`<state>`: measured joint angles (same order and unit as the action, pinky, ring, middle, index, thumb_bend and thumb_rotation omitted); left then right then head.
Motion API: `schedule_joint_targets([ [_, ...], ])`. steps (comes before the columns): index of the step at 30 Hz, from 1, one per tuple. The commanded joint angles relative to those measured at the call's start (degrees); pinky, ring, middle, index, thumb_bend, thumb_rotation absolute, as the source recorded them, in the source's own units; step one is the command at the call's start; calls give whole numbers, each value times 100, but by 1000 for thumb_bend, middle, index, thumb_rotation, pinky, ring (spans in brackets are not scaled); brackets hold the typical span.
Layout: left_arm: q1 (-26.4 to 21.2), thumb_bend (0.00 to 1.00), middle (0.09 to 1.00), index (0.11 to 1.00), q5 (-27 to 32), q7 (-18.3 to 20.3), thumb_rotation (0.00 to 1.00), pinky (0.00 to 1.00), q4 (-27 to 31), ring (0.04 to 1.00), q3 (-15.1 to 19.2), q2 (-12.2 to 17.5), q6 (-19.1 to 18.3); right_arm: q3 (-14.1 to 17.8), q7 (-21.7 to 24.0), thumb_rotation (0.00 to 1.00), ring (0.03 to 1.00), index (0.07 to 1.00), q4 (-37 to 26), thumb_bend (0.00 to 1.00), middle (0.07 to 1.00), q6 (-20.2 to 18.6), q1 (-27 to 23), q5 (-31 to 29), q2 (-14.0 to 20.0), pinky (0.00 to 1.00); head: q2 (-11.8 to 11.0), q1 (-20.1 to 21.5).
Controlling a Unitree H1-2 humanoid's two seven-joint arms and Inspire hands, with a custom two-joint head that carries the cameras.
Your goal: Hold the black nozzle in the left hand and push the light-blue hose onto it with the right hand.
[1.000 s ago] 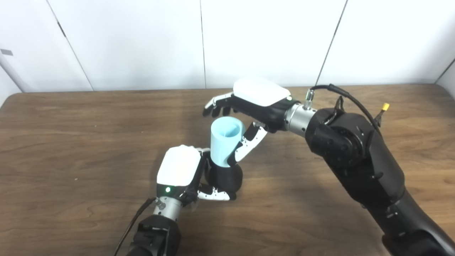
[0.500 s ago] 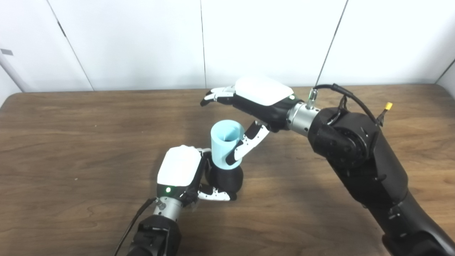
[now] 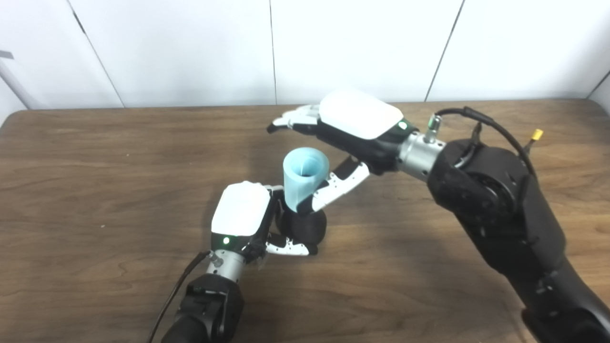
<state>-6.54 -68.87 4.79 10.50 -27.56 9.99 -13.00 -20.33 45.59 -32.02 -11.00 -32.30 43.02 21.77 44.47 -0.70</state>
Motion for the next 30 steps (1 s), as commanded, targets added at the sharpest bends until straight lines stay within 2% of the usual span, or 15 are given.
schedule_joint_targets([
  [1,123,522,511,476,40,272,0,715,-65,610,-131,-19,86,101,-26,813,881,890,-245,797,881,141,-110,-31,115,804,0,-5],
  [8,121,522,514,476,64,286,0,718,-77,615,-119,-12,85,102,-33,818,887,877,-322,797,881,200,107,-27,179,816,-5,4],
  [14,112,522,512,477,22,287,0,707,-89,610,-133,1,87,114,-266,799,885,884,-261,785,898,513,315,37,173,802,-19,10],
  [30,122,522,515,476,31,302,0,715,-66,620,-126,-6,71,103,-321,802,995,937,-321,754,969,802,623,245,-4,975,-4,16],
])
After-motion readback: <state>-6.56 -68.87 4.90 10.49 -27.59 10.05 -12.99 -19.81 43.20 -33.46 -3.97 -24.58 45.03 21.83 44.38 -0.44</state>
